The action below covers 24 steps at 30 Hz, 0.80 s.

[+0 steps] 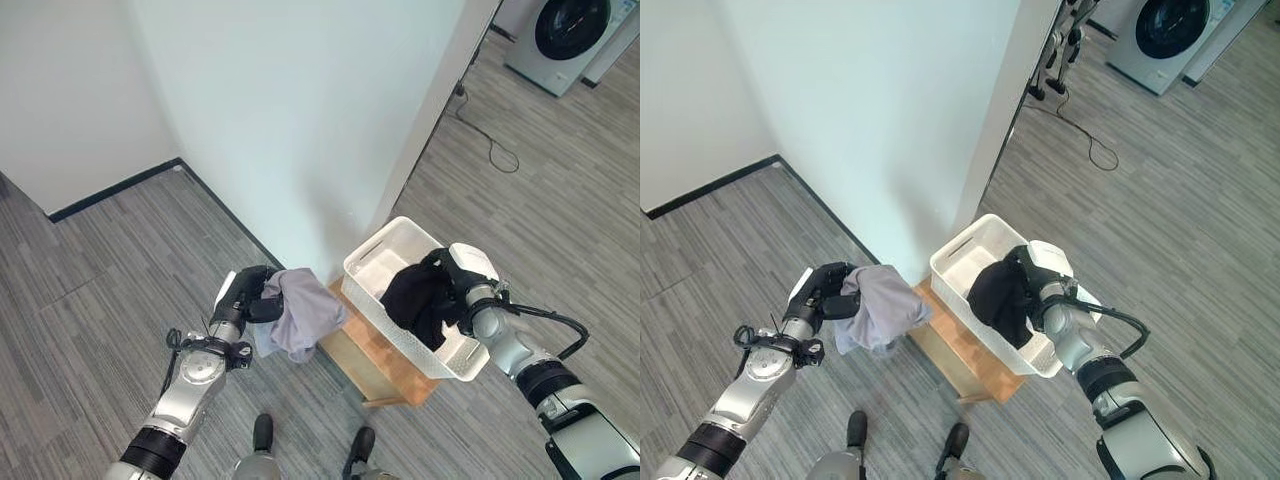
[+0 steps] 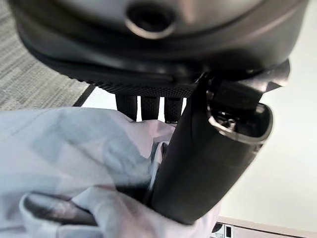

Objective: Pick up bed clothes into laundry basket.

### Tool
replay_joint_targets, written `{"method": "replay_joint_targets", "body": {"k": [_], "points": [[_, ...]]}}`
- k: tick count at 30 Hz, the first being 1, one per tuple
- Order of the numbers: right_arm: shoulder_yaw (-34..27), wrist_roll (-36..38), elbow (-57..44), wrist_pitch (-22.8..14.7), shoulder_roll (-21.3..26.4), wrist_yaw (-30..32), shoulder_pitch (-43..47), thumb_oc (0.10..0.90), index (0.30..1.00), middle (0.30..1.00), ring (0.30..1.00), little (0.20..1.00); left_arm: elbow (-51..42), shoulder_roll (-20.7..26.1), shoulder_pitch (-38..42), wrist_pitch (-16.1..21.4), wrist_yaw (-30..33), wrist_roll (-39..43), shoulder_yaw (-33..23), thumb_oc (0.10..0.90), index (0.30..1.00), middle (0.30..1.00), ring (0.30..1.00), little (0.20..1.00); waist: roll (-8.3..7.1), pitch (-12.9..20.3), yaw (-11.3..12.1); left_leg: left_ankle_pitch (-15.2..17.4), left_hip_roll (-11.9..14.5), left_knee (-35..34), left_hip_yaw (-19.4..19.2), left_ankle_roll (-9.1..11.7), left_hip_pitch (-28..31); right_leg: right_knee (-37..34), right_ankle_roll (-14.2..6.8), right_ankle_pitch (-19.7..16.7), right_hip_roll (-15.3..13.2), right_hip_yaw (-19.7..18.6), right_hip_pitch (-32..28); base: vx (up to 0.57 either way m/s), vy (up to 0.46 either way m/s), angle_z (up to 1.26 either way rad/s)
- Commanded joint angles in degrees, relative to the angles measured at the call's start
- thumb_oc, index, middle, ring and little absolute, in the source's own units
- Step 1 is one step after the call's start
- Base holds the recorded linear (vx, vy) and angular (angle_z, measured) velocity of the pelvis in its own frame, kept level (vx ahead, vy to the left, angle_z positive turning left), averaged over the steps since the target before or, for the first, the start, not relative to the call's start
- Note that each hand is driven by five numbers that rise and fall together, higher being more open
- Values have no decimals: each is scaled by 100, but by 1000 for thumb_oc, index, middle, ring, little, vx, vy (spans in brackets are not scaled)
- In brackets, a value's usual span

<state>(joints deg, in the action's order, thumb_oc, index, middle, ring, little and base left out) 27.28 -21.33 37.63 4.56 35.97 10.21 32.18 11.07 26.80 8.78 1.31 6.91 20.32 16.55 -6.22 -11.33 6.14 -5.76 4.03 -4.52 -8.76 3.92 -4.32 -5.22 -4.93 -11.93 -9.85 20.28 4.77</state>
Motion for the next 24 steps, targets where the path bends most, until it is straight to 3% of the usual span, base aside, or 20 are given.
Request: {"method": "replay_joint_targets", "body": {"k": [1,4,7,10,11,13,14,16,17,18,21,24], "points": [[-373,-255,-395,-143,764,470,893,800,900,900,900,900,-707,-198,1026,938,36,-82,119,400,300,300,300,300,469,138,147,301,82,-48,-726,8,-67,22,-553,697,-294,277,-702,53,-23,-5],[-445,-259,-497,-158,821,455,784,800,900,900,900,900,-704,-198,1043,934,47,-98,84,400,300,300,300,300,471,177,119,316,81,-48,-741,8,-1,22,-557,710,-299,274,-757,67,-9,-3],[-961,-197,-1447,-332,1248,458,351,800,900,900,900,900,-633,-194,1467,925,252,-198,-44,400,300,300,300,300,513,392,-130,413,105,-48,-862,13,287,22,-614,753,-333,138,-884,66,-8,-3],[-1352,-102,-2080,-434,1315,443,-38,800,900,900,900,900,-636,-251,1689,921,352,-256,-59,400,300,300,300,300,535,441,-244,472,133,-48,-977,7,432,22,-634,748,-340,22,-899,39,23,-22],[-1859,21,-2678,-588,1122,616,-532,800,900,900,900,900,-643,-330,1972,922,523,-327,-77,400,300,300,300,300,589,493,-480,538,141,-48,-1075,-15,564,22,-656,733,-347,-82,-925,48,24,-36],[-2218,-19,-3054,-621,1028,631,-959,800,900,900,900,900,-654,-379,2114,930,595,-339,-20,400,300,300,300,300,598,509,-534,541,148,-48,-1126,-29,614,22,-658,715,-349,-129,-924,33,16,-19],[-2485,-104,-3416,-744,866,633,-1599,800,900,900,900,900,-647,-384,2461,934,674,-341,37,400,300,300,300,300,645,514,-786,610,160,-48,-1218,-39,739,22,-682,714,-337,-241,-940,31,12,-11],[-2552,-166,-3435,-772,771,575,-1949,800,900,900,900,900,-619,-390,2601,943,658,-347,126,400,300,300,300,300,657,519,-862,642,163,-48,-1295,-51,813,22,-688,706,-328,-322,-943,41,17,-32],[-2557,-212,-3172,-772,640,492,-2461,800,900,900,900,900,-539,-366,2828,911,656,-417,262,400,300,300,300,300,715,512,-1071,670,167,-48,-1420,-59,915,22,-691,687,-303,-463,-911,25,14,-45],[-2560,-212,-3173,-772,640,491,-2463,800,900,900,900,900,-538,-367,2829,912,656,-417,265,400,300,300,300,300,715,511,-1066,671,167,-48,-1423,-58,917,22,-691,687,-303,-467,-911,52,32,-57],[-2634,-157,-2520,-688,479,252,-3327,800,900,900,900,900,-195,-319,3184,823,574,-313,394,400,300,300,300,300,823,510,-1461,720,166,-48,-1655,-58,1070,22,-705,627,-263,-727,-826,51,25,-42],[-2665,-69,-2069,-616,500,164,-3530,800,900,900,900,900,83,-294,3363,782,574,-314,444,400,300,300,300,300,865,499,-1595,726,158,-48,-1763,-49,1090,22,-719,592,-249,-840,-754,20,12,-33]]}}
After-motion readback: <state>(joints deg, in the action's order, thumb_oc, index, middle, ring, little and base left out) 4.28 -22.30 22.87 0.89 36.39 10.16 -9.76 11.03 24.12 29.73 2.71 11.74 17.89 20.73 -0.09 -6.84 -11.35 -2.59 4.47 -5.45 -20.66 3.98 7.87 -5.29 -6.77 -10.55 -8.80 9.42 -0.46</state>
